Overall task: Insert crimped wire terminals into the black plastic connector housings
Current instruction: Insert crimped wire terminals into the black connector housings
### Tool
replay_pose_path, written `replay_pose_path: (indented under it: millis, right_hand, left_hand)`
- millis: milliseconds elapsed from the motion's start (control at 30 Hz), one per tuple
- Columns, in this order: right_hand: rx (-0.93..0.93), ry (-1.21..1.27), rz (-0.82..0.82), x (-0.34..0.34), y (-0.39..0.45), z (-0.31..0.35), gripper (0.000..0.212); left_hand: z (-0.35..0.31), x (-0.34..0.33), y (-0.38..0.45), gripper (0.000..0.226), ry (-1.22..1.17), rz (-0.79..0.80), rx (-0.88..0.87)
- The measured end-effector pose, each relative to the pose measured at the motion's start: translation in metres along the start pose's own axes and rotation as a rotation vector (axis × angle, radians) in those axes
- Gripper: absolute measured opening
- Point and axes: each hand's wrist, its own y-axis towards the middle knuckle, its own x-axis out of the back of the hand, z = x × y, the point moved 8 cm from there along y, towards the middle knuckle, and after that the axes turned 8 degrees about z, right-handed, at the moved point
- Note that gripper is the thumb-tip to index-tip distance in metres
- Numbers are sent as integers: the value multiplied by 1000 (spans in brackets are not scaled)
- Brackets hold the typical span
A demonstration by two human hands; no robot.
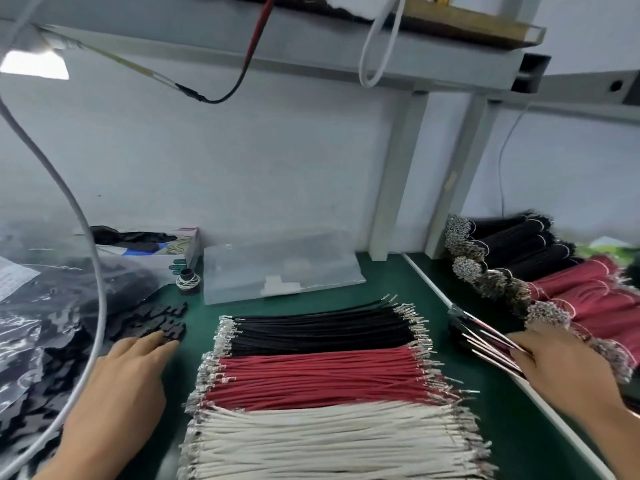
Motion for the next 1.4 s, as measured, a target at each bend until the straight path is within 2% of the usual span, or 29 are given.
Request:
replay_pose_path:
  millis: [67, 133, 200, 267, 400, 533, 633, 700, 867, 967, 1100, 1233, 1333, 1400]
  right_hand:
    - [-80, 73, 34, -1, 2, -4, 23]
    - [-89, 144, -26, 10, 6, 10, 24]
    - [-7, 246, -97, 25, 11, 47, 18]
    - [130, 400, -95, 38, 15, 101, 15]
    - [389, 603, 60, 33, 24, 215, 18]
    - [426, 735, 272, 4, 38, 293, 30]
    - [447, 640, 394, -18, 43, 325, 39]
    - [458, 572, 407, -24, 46, 332, 37]
    - [468, 579, 343, -19, 51, 334, 13]
    - [469, 601, 341, -15, 52, 334, 9]
    - [526, 523, 208, 1, 48, 333, 16]
    - [646, 309, -15, 25, 40, 334, 21]
    - [687, 337, -142, 53, 31, 328, 36]
    - [682, 347, -283, 74, 20, 315, 36]
  left_hand:
    - [-1, 2, 0, 60, 22, -25, -6]
    - [3, 3, 3, 58, 20, -33, 40]
    - [8, 0, 6, 58, 36, -23, 84]
    - [10, -8, 8, 56, 69, 24, 86]
    - [8, -11, 8, 50, 83, 45, 45]
    - [1, 3, 1, 32, 93, -28, 1]
    - [-4, 5, -2, 54, 68, -12, -45]
    - [-6, 4, -1, 52, 51, -6, -62]
    - [-15, 9, 0, 38, 21, -76, -137]
    - [-16, 10, 1, 29, 14, -102, -155]
    - [-12, 0, 2, 41, -36, -26, -103]
    - [-11, -6, 4, 31, -34, -15, -83]
    - [-10, -4, 5, 29, -57, -40, -93]
    - [-10, -1, 4, 28, -87, -84, -126]
